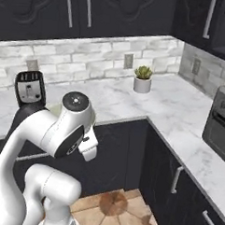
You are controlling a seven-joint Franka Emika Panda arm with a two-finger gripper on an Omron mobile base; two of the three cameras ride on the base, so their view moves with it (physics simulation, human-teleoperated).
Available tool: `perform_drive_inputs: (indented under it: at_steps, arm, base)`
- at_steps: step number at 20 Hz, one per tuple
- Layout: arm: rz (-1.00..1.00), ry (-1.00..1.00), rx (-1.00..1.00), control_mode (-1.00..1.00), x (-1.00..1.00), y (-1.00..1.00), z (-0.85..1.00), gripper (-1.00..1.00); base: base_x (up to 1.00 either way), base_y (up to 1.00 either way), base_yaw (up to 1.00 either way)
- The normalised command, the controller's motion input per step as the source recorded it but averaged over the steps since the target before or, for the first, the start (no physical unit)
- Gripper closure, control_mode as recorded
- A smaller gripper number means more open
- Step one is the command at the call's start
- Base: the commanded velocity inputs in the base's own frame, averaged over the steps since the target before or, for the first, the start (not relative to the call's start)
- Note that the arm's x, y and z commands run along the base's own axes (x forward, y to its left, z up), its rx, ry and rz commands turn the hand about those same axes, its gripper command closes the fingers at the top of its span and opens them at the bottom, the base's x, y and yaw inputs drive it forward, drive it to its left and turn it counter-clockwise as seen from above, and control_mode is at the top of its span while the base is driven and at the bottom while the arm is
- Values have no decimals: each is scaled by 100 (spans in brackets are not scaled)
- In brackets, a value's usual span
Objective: Place the bowl containing the shrimp and fish in the microwave. Close the microwave door and press the start button to microwave the meal.
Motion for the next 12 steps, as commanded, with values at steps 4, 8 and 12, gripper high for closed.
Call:
perform_drive_inputs:
  at_steps: [4, 8, 12]
  arm:
    - [0, 0, 0, 100, 0, 0, 0, 100]
    - [0, 0, 0, 100, 0, 0, 0, 100]
    - [0, 0, 0, 100, 0, 0, 0, 100]
  base:
    - [6, -28, 79]
    - [7, -23, 81]
    - [6, -21, 82]
